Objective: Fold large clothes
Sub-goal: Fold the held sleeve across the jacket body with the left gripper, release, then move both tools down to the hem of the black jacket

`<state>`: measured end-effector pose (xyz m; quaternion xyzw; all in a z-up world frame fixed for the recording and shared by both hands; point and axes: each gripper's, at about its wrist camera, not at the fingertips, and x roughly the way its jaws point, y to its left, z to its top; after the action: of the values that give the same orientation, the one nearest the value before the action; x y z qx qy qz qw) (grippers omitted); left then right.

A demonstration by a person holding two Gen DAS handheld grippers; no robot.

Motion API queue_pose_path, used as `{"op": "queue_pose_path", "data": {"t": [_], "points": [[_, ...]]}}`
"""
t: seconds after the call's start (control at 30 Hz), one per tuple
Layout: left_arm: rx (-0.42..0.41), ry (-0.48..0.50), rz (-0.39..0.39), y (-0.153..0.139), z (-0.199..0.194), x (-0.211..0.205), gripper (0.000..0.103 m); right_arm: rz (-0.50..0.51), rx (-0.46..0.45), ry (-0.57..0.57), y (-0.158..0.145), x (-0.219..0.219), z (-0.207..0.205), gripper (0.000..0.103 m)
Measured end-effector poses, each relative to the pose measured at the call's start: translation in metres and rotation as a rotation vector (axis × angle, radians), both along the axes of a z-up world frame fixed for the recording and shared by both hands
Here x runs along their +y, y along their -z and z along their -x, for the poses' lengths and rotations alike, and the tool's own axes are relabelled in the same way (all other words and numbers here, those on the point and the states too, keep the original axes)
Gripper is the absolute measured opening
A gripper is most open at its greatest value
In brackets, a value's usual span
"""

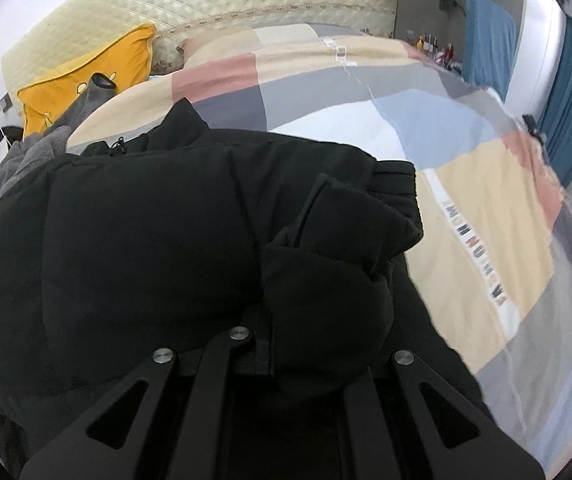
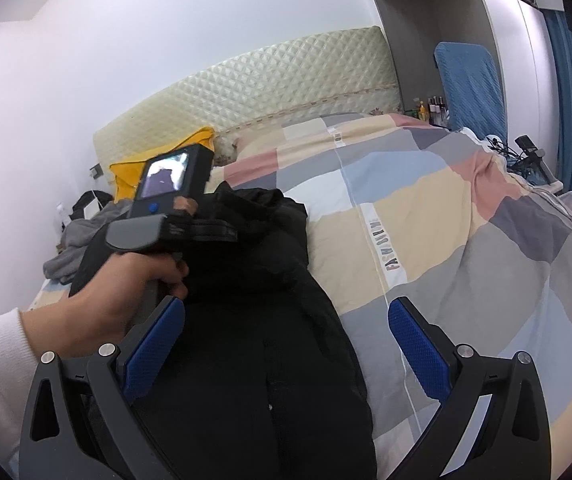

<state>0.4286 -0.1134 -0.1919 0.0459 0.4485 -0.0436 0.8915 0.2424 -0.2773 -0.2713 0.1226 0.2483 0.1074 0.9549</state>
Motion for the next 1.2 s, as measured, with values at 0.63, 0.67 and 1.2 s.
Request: {"op": "queue_pose_path", "data": {"t": [0.63,0.67,1.2], "points": [[-0.152,0.023,0.003,-0.110,0.066,0.042,0.079,-0.065,-0.124,0.007,-0.014,-0.014,0.021,0.103],[-0.163,0.023,0.001,-0.119,0.071,0.046,0.079,-0.058,-0.131,0.006,-0.015,-0.013,0.021,0.103],[-0.238,0.031,0.069,-0.229,0.198,0.110,0.079,0.002,-0.175,-0.042,-0.030,0.011,0.047,0.103]]}}
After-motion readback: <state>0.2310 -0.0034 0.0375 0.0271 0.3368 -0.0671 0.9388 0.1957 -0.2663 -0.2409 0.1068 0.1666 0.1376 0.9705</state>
